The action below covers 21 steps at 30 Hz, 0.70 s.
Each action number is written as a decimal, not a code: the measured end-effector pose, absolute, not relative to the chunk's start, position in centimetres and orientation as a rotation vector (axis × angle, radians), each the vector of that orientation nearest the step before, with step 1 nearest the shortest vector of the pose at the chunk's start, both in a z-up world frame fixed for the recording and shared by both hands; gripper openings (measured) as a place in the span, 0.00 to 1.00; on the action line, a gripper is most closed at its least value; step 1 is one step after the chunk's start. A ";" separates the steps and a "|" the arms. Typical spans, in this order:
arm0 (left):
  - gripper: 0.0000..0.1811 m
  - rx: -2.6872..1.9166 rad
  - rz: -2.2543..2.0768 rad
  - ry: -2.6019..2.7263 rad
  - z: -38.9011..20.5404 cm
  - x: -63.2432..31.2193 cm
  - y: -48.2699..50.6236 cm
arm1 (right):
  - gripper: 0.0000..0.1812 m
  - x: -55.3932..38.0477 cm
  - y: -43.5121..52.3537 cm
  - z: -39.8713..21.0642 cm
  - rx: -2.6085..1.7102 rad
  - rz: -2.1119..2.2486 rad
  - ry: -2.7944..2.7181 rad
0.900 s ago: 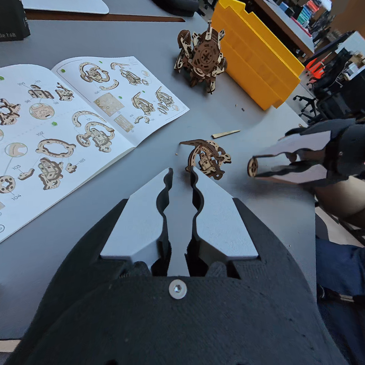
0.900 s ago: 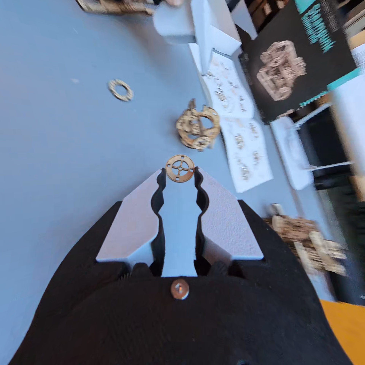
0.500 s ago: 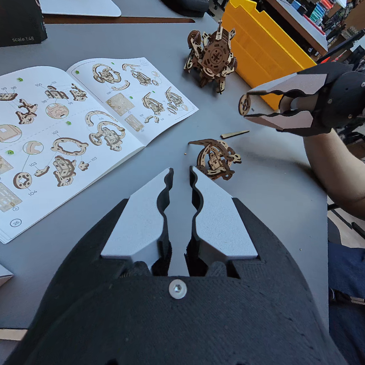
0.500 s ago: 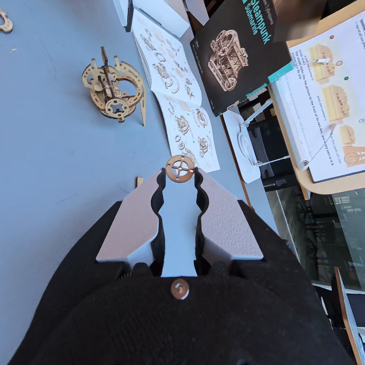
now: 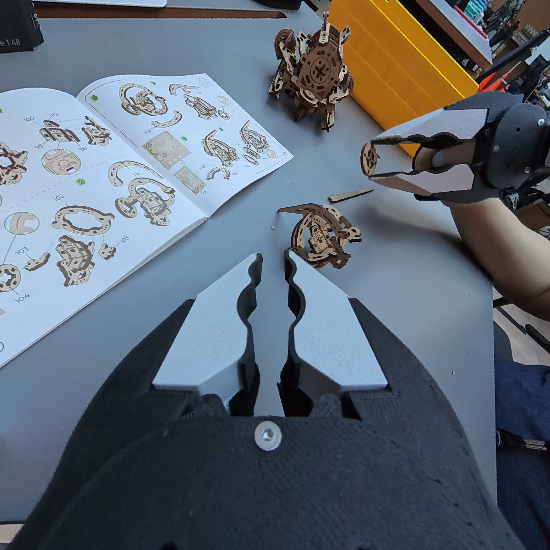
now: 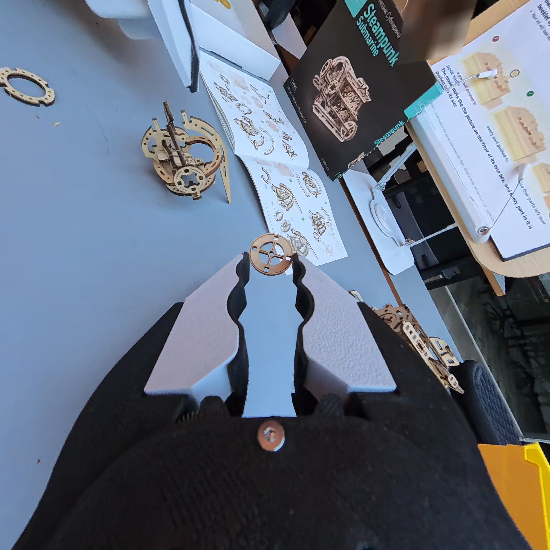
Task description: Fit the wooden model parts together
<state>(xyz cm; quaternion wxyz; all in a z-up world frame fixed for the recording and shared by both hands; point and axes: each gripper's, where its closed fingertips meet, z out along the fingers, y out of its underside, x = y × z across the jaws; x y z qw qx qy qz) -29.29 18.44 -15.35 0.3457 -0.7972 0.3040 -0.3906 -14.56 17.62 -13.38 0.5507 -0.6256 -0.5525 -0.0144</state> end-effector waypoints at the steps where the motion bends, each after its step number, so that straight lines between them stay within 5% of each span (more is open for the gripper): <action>1: 0.07 -2.063 -1.017 0.787 -15.2 -29.3 18.4 | 0.15 -14.6 17.6 -13.3 -1.481 -0.044 -1.300; 21: 0.14 -1.738 -1.483 0.770 -8.7 -21.9 12.6 | 0.15 -20.5 12.6 -8.0 -1.381 0.073 -1.068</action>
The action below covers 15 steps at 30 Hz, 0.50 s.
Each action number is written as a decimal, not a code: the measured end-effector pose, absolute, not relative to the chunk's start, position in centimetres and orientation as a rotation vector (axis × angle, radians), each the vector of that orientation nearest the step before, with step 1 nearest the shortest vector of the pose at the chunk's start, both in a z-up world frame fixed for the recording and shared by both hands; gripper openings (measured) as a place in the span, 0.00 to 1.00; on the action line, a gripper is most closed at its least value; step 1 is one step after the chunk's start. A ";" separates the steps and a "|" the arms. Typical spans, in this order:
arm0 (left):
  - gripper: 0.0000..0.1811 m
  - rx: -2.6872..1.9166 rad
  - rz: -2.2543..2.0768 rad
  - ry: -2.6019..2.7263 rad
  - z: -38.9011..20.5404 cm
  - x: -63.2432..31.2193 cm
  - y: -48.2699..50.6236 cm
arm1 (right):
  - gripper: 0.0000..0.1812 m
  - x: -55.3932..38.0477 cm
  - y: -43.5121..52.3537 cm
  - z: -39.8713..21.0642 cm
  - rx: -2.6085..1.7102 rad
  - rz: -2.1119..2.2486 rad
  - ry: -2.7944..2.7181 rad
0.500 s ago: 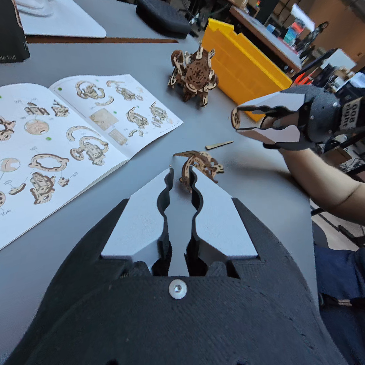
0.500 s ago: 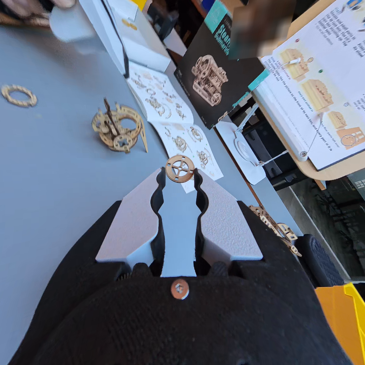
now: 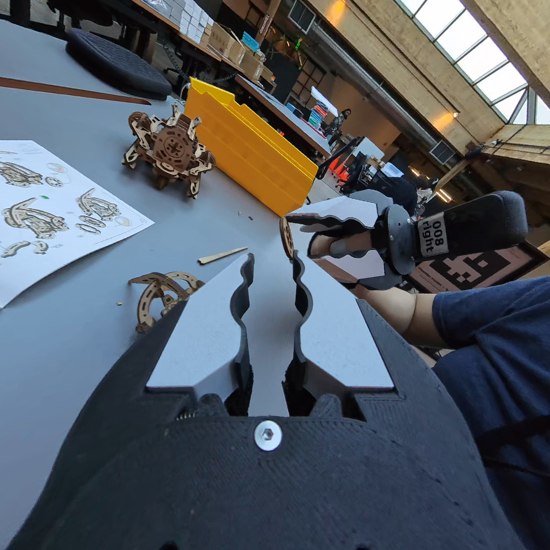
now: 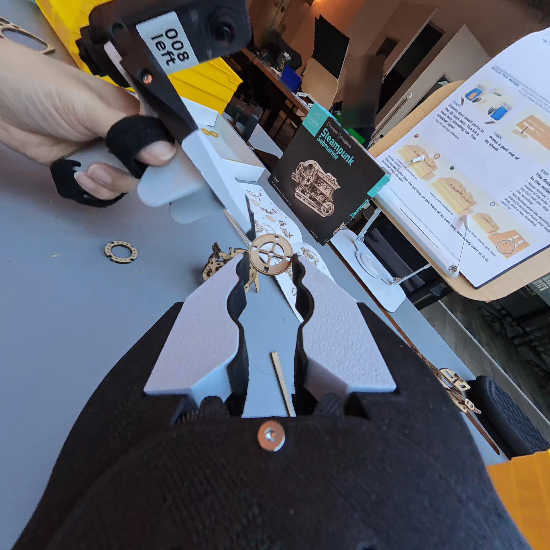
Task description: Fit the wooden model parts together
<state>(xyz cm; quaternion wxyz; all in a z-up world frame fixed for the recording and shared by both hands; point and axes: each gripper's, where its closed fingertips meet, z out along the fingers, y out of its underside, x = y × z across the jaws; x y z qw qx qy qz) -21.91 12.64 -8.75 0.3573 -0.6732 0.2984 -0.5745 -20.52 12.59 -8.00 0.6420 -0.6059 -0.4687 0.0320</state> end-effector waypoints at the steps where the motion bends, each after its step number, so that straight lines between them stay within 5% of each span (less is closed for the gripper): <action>1: 0.14 -1.740 -1.497 0.782 -8.8 -21.6 12.3 | 0.15 -20.6 12.5 -7.9 -1.371 0.068 -1.069; 15: 0.00 -1.676 -1.482 0.870 -8.4 -21.5 11.3 | 0.14 -21.4 11.4 -8.7 -1.247 0.075 -1.186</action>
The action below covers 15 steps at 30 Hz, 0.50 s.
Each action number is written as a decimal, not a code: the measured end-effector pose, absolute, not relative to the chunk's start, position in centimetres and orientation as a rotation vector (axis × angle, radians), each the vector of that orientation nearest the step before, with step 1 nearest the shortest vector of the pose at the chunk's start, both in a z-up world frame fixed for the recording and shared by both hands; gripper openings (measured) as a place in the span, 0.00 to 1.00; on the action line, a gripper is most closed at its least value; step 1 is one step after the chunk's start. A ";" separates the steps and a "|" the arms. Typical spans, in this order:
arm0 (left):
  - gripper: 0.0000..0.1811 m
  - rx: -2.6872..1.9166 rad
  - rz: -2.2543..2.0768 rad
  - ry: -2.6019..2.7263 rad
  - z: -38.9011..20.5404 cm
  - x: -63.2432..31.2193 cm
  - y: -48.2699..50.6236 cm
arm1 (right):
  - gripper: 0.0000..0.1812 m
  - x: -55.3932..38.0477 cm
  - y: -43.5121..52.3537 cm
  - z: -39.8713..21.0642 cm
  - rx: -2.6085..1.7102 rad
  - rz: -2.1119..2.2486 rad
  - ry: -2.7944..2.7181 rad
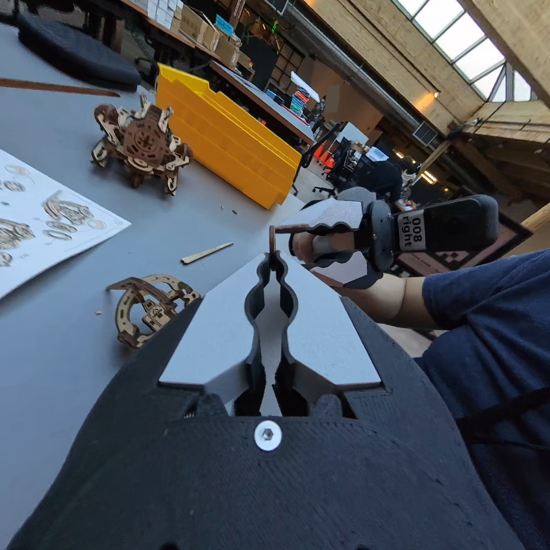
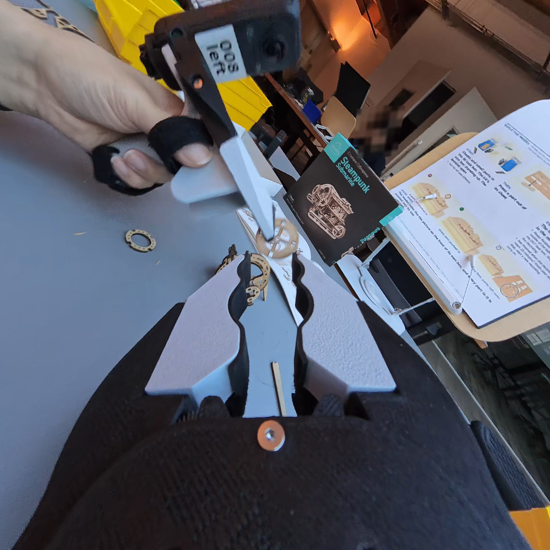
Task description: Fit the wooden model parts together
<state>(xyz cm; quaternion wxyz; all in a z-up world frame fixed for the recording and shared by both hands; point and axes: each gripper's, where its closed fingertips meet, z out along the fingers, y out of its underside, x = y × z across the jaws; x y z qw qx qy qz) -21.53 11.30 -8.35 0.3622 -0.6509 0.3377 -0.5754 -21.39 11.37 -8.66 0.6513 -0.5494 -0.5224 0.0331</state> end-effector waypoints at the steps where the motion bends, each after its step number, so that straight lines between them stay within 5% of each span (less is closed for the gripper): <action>1: 0.00 -1.619 -1.393 0.905 -7.7 -21.9 11.5 | 0.14 -20.9 11.5 -8.6 -1.242 0.078 -1.184; 9: 0.00 -0.665 0.214 1.286 -3.2 -23.8 8.4 | 0.15 -16.4 13.6 -6.5 -1.291 0.235 -0.984; 15: 0.00 -0.376 0.558 1.359 -4.9 -21.4 6.5 | 0.15 -17.6 11.9 -6.2 -1.188 0.216 -1.083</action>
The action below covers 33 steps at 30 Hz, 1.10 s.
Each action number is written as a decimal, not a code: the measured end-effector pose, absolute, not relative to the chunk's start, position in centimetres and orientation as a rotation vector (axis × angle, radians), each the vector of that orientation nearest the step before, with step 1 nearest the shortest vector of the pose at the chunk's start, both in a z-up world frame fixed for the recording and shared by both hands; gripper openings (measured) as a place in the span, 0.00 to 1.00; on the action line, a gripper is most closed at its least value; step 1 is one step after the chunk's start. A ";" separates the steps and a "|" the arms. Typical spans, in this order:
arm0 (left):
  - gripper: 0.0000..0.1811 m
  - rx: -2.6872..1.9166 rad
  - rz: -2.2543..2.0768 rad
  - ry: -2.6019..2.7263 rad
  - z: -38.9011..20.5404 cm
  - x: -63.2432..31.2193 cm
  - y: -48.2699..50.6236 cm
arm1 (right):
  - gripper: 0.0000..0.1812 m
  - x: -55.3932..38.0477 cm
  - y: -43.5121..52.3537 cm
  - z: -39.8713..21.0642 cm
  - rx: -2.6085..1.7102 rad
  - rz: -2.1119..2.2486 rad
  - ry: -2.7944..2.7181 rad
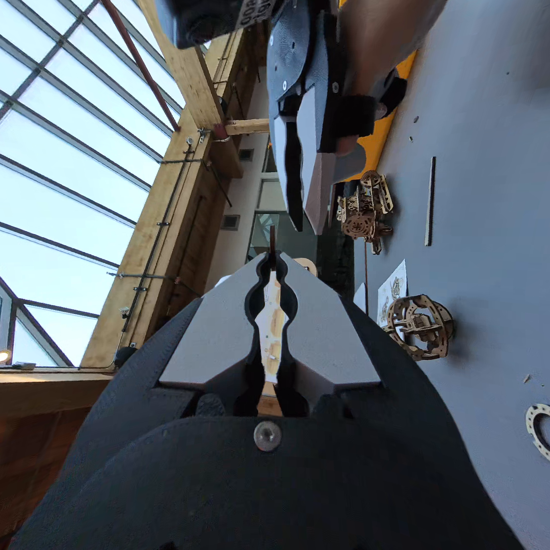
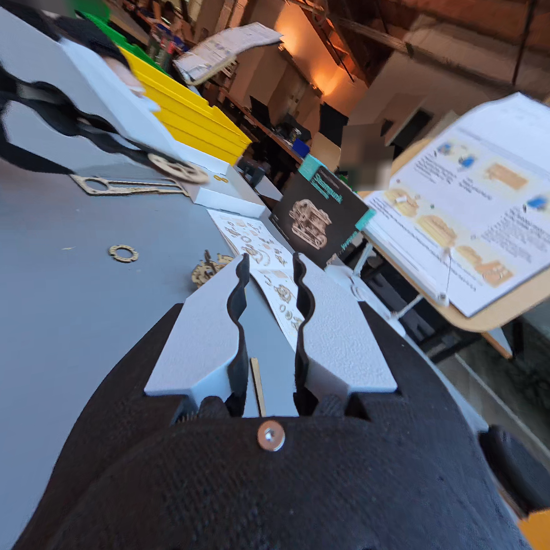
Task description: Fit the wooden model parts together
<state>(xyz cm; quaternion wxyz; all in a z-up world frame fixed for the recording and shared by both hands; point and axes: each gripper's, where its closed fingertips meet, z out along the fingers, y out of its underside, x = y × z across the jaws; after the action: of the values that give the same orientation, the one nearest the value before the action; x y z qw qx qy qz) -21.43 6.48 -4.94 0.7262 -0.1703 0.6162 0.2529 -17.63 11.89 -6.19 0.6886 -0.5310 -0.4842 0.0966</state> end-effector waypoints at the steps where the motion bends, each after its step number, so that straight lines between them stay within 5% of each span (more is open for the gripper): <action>1: 0.00 -0.382 0.556 1.367 -5.2 -21.3 6.5 | 0.16 -18.2 11.1 -6.1 -1.142 0.215 -1.128; 8: 0.01 -1.012 -0.213 1.626 -10.3 -21.0 7.2 | 0.16 -20.7 6.9 -10.0 -1.057 0.289 -1.485; 21: 0.00 -1.938 -1.666 1.211 -10.5 -23.9 6.7 | 0.23 -24.0 4.7 -10.9 -1.015 0.404 -1.549; 33: 0.00 -1.949 -2.010 1.091 -10.0 -24.3 6.1 | 0.22 -25.0 6.1 -10.2 -1.073 0.533 -1.453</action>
<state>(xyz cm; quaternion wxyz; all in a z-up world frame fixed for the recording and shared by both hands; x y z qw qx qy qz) -24.30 6.12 -10.02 0.0682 -0.6472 0.3622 -0.6673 -25.04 6.12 -10.20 0.5885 -0.4605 -0.6239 0.2290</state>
